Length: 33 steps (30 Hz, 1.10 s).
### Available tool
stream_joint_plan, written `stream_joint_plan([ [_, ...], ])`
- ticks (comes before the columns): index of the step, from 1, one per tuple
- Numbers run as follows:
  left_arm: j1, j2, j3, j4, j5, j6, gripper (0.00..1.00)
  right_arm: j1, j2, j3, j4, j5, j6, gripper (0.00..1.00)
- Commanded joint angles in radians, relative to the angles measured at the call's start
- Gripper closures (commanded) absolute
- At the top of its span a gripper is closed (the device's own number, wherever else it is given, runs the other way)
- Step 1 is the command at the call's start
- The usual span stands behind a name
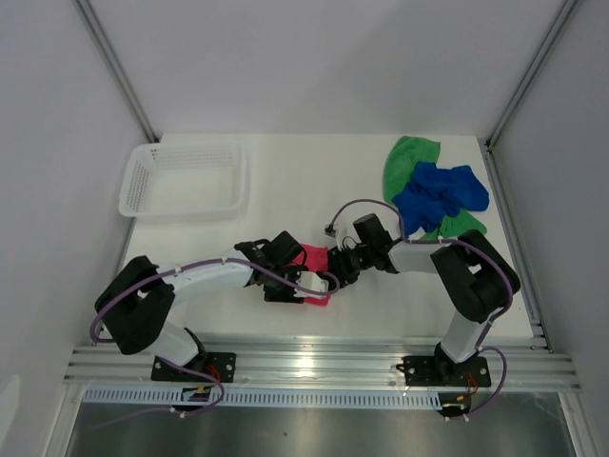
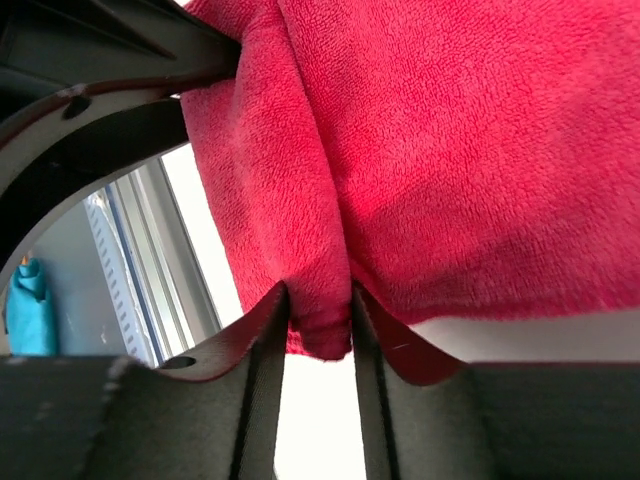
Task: Roll the towels
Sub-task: Roll the towel
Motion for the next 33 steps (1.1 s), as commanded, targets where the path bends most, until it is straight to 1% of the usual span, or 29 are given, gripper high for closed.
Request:
stream_joint_plan([
  [1, 0.009, 0.032, -0.011, -0.019, 0.026, -0.042, 0.48, -0.022, -0.077, 0.022, -0.055, 0.059, -0.047, 0.65],
  [2, 0.009, 0.038, -0.014, -0.019, 0.03, -0.045, 0.48, -0.027, -0.092, 0.017, -0.067, 0.07, -0.055, 0.62],
  [3, 0.009, 0.043, -0.013, -0.017, 0.03, -0.05, 0.48, -0.035, -0.12, 0.014, -0.067, 0.078, -0.061, 0.61],
  [4, 0.009, 0.044, -0.023, -0.016, 0.033, -0.05, 0.48, -0.039, -0.135, 0.011, -0.112, 0.087, -0.07, 0.6],
  [7, 0.009, 0.051, -0.04, -0.005, 0.033, -0.05, 0.49, -0.053, -0.193, -0.011, -0.125, 0.112, -0.098, 0.59],
  [10, 0.009, 0.058, -0.04, 0.003, 0.025, -0.058, 0.54, -0.059, -0.256, -0.052, -0.102, 0.116, -0.115, 0.59],
  [11, 0.011, 0.063, -0.034, 0.006, 0.022, -0.062, 0.62, -0.059, -0.272, -0.064, -0.095, 0.116, -0.118, 0.59],
  [12, 0.012, 0.064, -0.031, 0.003, 0.023, -0.073, 0.68, -0.059, -0.289, -0.078, -0.084, 0.118, -0.12, 0.59],
  [13, 0.014, 0.063, -0.028, -0.01, 0.031, -0.076, 0.73, -0.059, -0.325, -0.112, -0.032, 0.121, -0.118, 0.59],
  [14, 0.015, 0.063, -0.022, -0.017, 0.037, -0.084, 0.84, -0.059, -0.345, -0.133, -0.007, 0.121, -0.115, 0.59],
  [15, 0.023, 0.06, -0.017, -0.025, 0.043, -0.093, 0.89, -0.059, -0.365, -0.156, 0.025, 0.118, -0.115, 0.59],
  [16, 0.026, 0.058, -0.005, -0.049, 0.062, -0.096, 0.95, -0.056, -0.414, -0.214, 0.101, 0.121, -0.118, 0.59],
  [17, 0.038, 0.057, 0.007, -0.06, 0.072, -0.104, 0.98, -0.052, -0.439, -0.245, 0.143, 0.125, -0.124, 0.59],
  [18, 0.044, 0.055, 0.018, -0.085, 0.08, -0.108, 0.99, -0.044, -0.465, -0.277, 0.228, 0.144, -0.133, 0.59],
  [19, 0.051, 0.054, 0.023, -0.095, 0.098, -0.111, 0.99, -0.015, -0.512, -0.337, 0.269, 0.159, -0.171, 0.59],
  [20, 0.066, 0.054, 0.032, -0.108, 0.109, -0.116, 0.99, 0.008, -0.534, -0.36, 0.296, 0.179, -0.201, 0.59],
  [21, 0.074, 0.054, 0.047, -0.122, 0.121, -0.118, 0.99, 0.037, -0.553, -0.376, 0.318, 0.223, -0.28, 0.58],
  [22, 0.083, 0.055, 0.055, -0.161, 0.157, -0.118, 0.99, 0.097, -0.569, -0.397, 0.323, 0.248, -0.322, 0.58],
  [24, 0.115, 0.058, 0.104, -0.207, 0.204, -0.116, 0.99, 0.152, -0.606, -0.414, 0.352, 0.298, -0.388, 0.57],
  [25, 0.123, 0.066, 0.118, -0.25, 0.226, -0.115, 0.99, 0.174, -0.612, -0.423, 0.373, 0.344, -0.421, 0.56],
  [26, 0.135, 0.071, 0.134, -0.266, 0.253, -0.105, 0.99, 0.207, -0.622, -0.432, 0.392, 0.363, -0.435, 0.56],
  [28, 0.138, 0.08, 0.153, -0.29, 0.266, -0.092, 0.99, 0.231, -0.626, -0.432, 0.428, 0.423, -0.471, 0.55],
  [31, 0.149, 0.104, 0.191, -0.335, 0.299, -0.063, 0.99, 0.272, -0.619, -0.434, 0.491, 0.48, -0.515, 0.51],
  [33, 0.152, 0.113, 0.196, -0.358, 0.318, -0.058, 0.99, 0.294, -0.59, -0.431, 0.525, 0.483, -0.538, 0.48],
])
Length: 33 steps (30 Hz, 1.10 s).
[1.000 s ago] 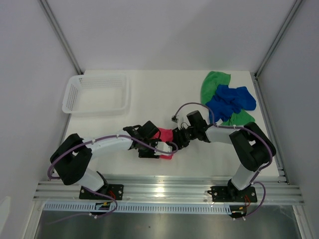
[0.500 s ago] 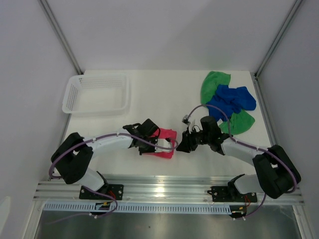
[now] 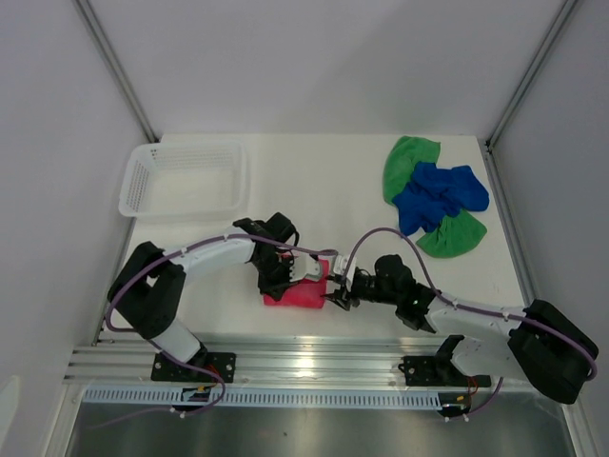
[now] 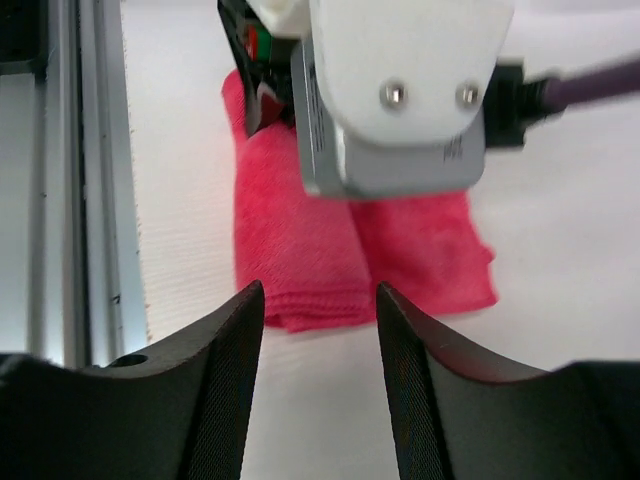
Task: Roll the towels
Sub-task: Roll the towel
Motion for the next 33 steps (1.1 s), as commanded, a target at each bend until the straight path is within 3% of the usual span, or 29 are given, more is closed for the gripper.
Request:
stream_joint_plan([
  [1, 0.01, 0.022, 0.056, -0.098, 0.102, 0.033, 0.99, 0.032, 0.031, 0.003, 0.14, 0.076, -0.106, 0.48],
  [7, 0.042, 0.074, 0.094, -0.14, 0.142, 0.054, 0.99, 0.055, 0.108, 0.014, 0.198, 0.007, -0.13, 0.48],
  [11, 0.087, 0.115, 0.117, -0.154, 0.169, 0.062, 0.99, 0.087, 0.11, 0.034, 0.135, -0.028, -0.149, 0.48],
  [33, 0.104, 0.182, 0.156, -0.223, 0.2, 0.122, 0.99, 0.137, 0.326, 0.044, 0.249, 0.179, -0.096, 0.48],
])
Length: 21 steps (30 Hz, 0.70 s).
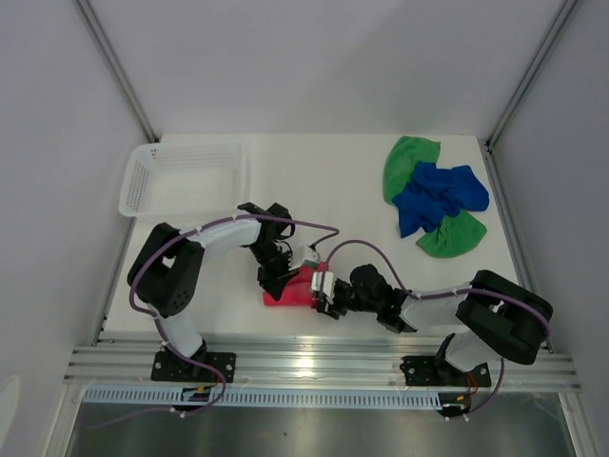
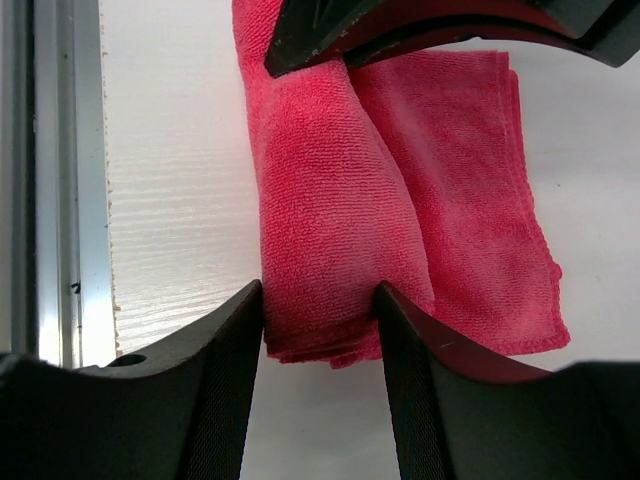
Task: Roll the towels
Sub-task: Roll the towel
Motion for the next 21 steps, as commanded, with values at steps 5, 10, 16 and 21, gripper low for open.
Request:
stream_joint_plan([
  [5, 0.007, 0.012, 0.02, -0.031, 0.035, 0.046, 0.99, 0.007, 0.054, 0.046, 0.032, 0.06, 0.015, 0.5],
  [10, 0.01, 0.013, 0.026, -0.052, 0.04, 0.048, 0.95, 0.002, 0.06, 0.08, -0.068, 0.048, 0.056, 0.87],
  [16, 0.025, -0.019, 0.023, -0.049, 0.057, 0.008, 0.64, -0.025, 0.022, 0.066, -0.077, -0.009, 0.12, 1.0],
  [21, 0.031, -0.051, 0.005, -0.048, 0.049, -0.011, 0.55, -0.074, 0.014, 0.119, -0.175, -0.073, 0.233, 1.0],
])
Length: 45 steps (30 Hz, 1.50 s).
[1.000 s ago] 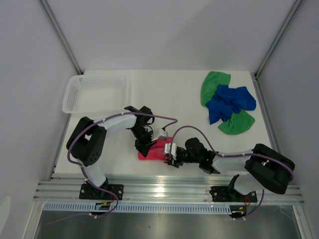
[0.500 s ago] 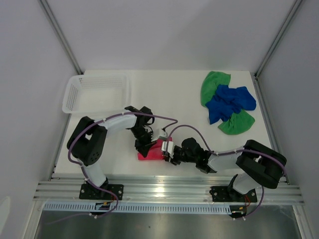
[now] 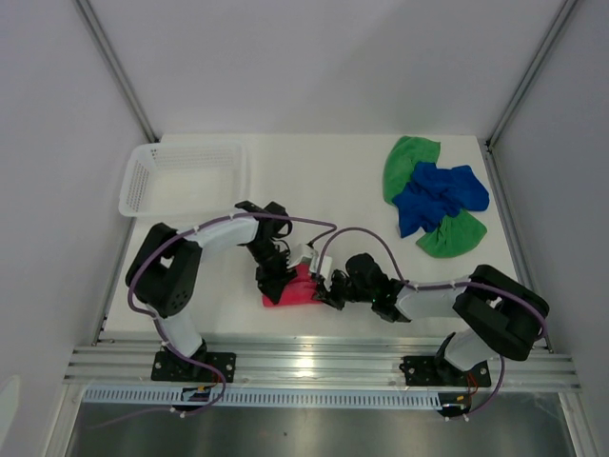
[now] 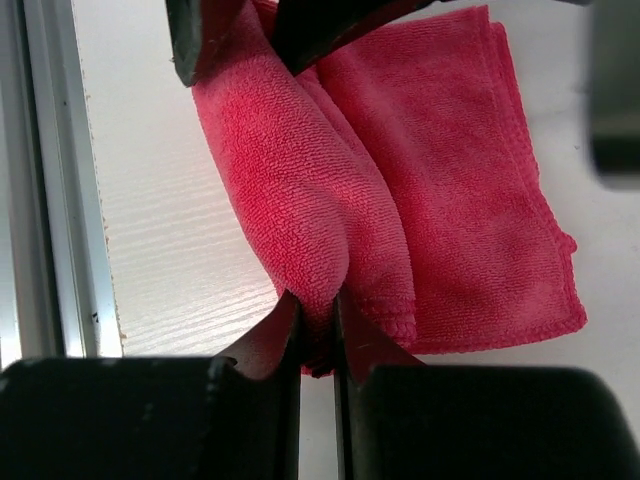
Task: Roll the towels
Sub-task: Roll the towel
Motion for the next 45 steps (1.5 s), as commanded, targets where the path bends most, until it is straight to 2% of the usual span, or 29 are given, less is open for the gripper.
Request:
stream_joint_plan([
  [1, 0.011, -0.056, -0.007, -0.021, 0.02, 0.0, 0.55, -0.032, -0.03, 0.037, -0.079, -0.054, 0.11, 1.0],
  [8, 0.013, -0.142, -0.071, 0.057, -0.039, -0.029, 0.53, -0.088, -0.05, 0.034, -0.071, -0.099, 0.216, 1.0],
  [13, 0.011, -0.191, -0.14, 0.16, -0.081, -0.054, 0.53, -0.106, -0.038, 0.031, -0.051, -0.113, 0.235, 1.0],
  [18, 0.01, -0.175, -0.153, 0.203, -0.066, -0.131, 0.55, -0.112, -0.013, 0.04, -0.036, -0.145, 0.261, 1.0],
  [20, 0.011, -0.155, -0.143, 0.177, -0.029, -0.144, 0.79, -0.121, -0.009, 0.043, -0.034, -0.175, 0.274, 1.0],
  [22, 0.011, -0.141, -0.127, 0.143, -0.004, -0.141, 0.94, -0.129, -0.012, 0.046, -0.045, -0.215, 0.308, 1.0],
  [25, 0.013, -0.142, -0.108, 0.059, 0.055, -0.096, 0.98, -0.14, -0.024, 0.068, -0.119, -0.323, 0.342, 1.0],
  [28, 0.017, -0.13, -0.085, -0.05, 0.134, -0.033, 0.97, -0.144, -0.029, 0.094, -0.211, -0.439, 0.357, 1.0],
  [32, 0.025, -0.052, -0.038, -0.057, 0.146, -0.057, 0.91, -0.195, 0.014, 0.111, -0.242, -0.573, 0.402, 1.0],
  [35, 0.042, -0.015, -0.004, 0.002, 0.111, -0.115, 0.85, -0.233, 0.066, 0.137, -0.272, -0.571, 0.417, 1.0],
  [36, 0.045, 0.005, 0.002, 0.019, 0.068, -0.128, 0.79, -0.25, 0.08, 0.149, -0.286, -0.567, 0.403, 1.0],
  [38, 0.053, 0.023, 0.024, 0.072, 0.022, -0.167, 0.77, -0.261, 0.118, 0.189, -0.309, -0.568, 0.393, 1.0],
  [40, 0.057, 0.048, 0.042, 0.108, -0.038, -0.203, 0.72, -0.278, 0.16, 0.216, -0.314, -0.581, 0.393, 1.0],
  [45, 0.073, 0.046, 0.071, 0.141, -0.078, -0.256, 0.62, -0.328, 0.198, 0.223, -0.301, -0.596, 0.442, 1.0],
])
